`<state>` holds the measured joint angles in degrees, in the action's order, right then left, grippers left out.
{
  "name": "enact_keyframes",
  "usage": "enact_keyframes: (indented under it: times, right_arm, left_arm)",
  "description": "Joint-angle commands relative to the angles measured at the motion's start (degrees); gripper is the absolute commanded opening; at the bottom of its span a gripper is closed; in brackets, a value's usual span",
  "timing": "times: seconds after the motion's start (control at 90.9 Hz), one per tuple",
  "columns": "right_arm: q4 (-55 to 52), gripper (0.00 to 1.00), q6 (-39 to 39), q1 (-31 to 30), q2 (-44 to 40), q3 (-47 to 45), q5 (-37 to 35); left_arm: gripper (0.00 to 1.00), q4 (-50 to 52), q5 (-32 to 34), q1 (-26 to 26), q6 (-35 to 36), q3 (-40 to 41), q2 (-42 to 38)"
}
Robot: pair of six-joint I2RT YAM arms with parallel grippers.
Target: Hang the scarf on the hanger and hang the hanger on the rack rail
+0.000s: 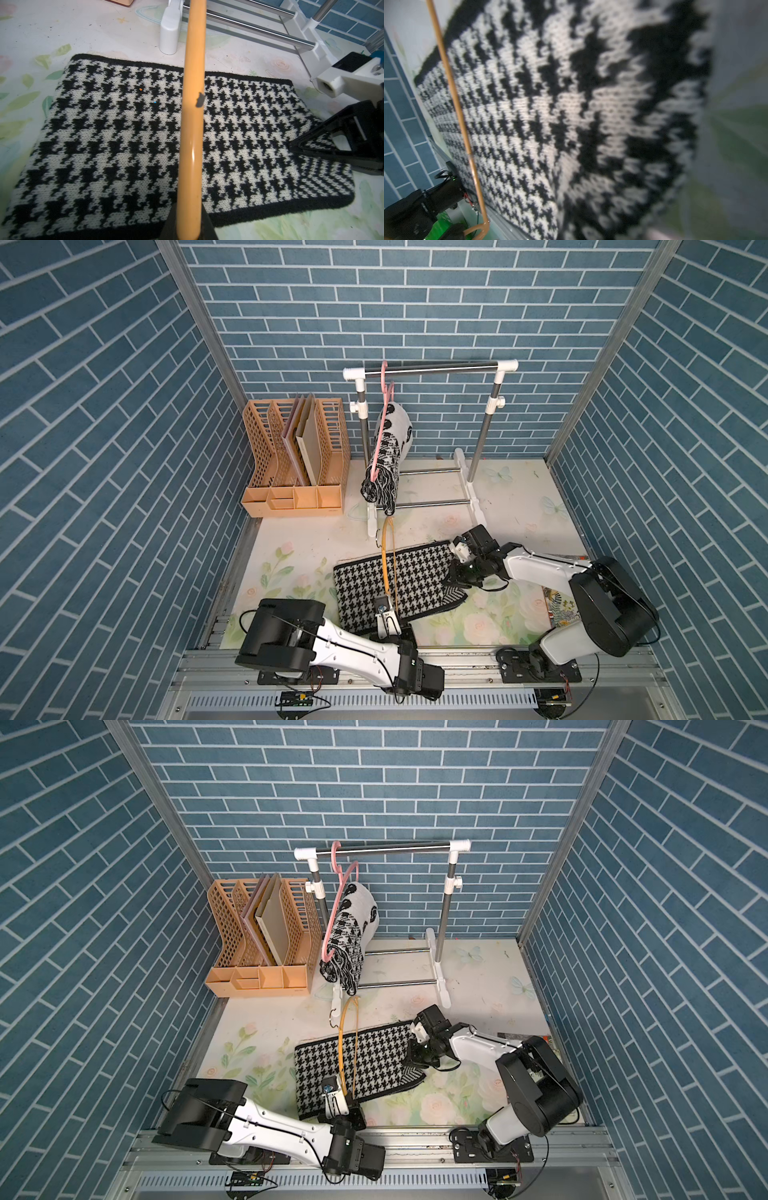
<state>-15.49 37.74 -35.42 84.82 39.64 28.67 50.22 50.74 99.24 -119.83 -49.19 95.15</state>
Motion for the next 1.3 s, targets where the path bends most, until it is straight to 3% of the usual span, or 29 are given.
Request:
enact_keyframes:
  times: [0.0,0.253,0.759,1.034,1.287]
  right_arm:
    - [3.5,0.0,4.1,-1.9,-4.4,2.8,5.7]
    - [18.0,0.0,12.3,-6.7,-4.6,5.7,11.4]
    - [35.2,0.0,13.4,-12.3,16.1,9.9,14.7]
    - [46.7,0.0,18.6,-13.1,24.0,11.3,22.5]
    - [45.4,0.0,18.6,-14.7,28.3,13.7,29.0]
  left_arm:
    - [0.0,0.5,-2.4,38.3,-30.8,-0.1,0.9]
    - [0.0,-0.3,-2.0,38.3,-31.0,0.3,1.3]
    - [0.0,-2.2,-1.1,38.3,-30.9,1.9,0.3]
    - [0.0,-3.6,-1.1,38.2,-30.7,2.9,-0.5]
    - [0.0,-5.0,-1.1,37.8,-28.9,3.9,-1.5]
